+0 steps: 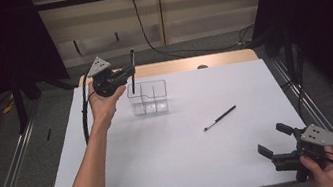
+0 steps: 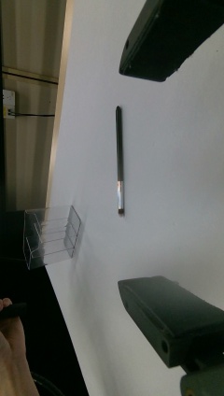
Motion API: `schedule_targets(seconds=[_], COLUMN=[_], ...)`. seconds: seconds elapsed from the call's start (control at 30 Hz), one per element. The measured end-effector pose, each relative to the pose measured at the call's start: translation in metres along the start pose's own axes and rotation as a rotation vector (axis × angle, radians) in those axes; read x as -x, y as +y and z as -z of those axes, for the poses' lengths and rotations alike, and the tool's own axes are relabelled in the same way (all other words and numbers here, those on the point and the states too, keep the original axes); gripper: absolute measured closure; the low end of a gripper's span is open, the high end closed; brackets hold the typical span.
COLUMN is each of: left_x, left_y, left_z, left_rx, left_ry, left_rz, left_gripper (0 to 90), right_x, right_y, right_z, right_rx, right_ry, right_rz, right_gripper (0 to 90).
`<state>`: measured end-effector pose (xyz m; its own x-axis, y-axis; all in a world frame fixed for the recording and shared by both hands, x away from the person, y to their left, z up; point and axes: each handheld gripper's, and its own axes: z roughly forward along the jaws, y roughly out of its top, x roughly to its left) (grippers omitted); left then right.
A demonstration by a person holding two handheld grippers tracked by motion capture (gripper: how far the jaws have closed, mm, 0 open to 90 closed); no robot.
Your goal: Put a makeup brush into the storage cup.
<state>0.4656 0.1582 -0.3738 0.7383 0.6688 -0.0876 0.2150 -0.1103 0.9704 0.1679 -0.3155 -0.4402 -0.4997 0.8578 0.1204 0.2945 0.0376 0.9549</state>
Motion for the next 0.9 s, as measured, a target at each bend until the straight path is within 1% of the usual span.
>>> schedule_targets(seconds=[0.03,0.1,0.23,0.47,0.57,0.63,0.67,0.73,0.83,0.9], left_x=[-0.001,-0.002,-0.005,0.001,0.001,0.000,0.001,0.001,0.001,0.000], left_y=[-0.002,-0.005,-0.011,-0.017,-0.021,-0.025,-0.026,-0.027,-0.029,-0.030], left_z=[0.000,-0.001,0.000,0.000,-0.002,-0.003,-0.004,-0.005,-0.005,-0.005], left_rx=[-0.004,-0.012,-0.018,-0.017,-0.023,-0.021,-0.026,-0.042,-0.044,-0.049], left_ry=[-0.002,0.007,0.009,0.004,0.001,-0.003,0.002,0.006,0.001,0.007], left_rz=[0.005,0.002,0.017,0.011,0.022,0.039,0.040,0.019,0.022,0.025], left_gripper=[84.1,84.1,84.1,84.1,84.1,84.1,84.1,84.1,84.1,84.1], right_x=[0.000,0.000,0.000,0.000,0.000,0.000,0.000,0.000,0.000,0.000], right_y=[0.000,0.000,0.000,0.000,0.000,0.000,0.000,0.000,0.000,0.000], right_z=[0.000,0.001,0.001,0.000,0.000,0.000,0.000,0.000,0.001,0.000], right_rx=[-0.001,-0.001,0.000,0.001,0.000,0.000,0.000,0.001,0.000,-0.001], right_ry=[0.000,0.001,-0.001,0.000,0.001,0.001,0.001,0.001,0.002,0.001], right_rz=[0.001,0.001,-0.001,-0.001,0.000,0.000,0.001,-0.001,0.000,-0.001], right_gripper=[0.0,0.0,0.0,0.0,0.0,0.0,0.0,0.0,0.0,0.0])
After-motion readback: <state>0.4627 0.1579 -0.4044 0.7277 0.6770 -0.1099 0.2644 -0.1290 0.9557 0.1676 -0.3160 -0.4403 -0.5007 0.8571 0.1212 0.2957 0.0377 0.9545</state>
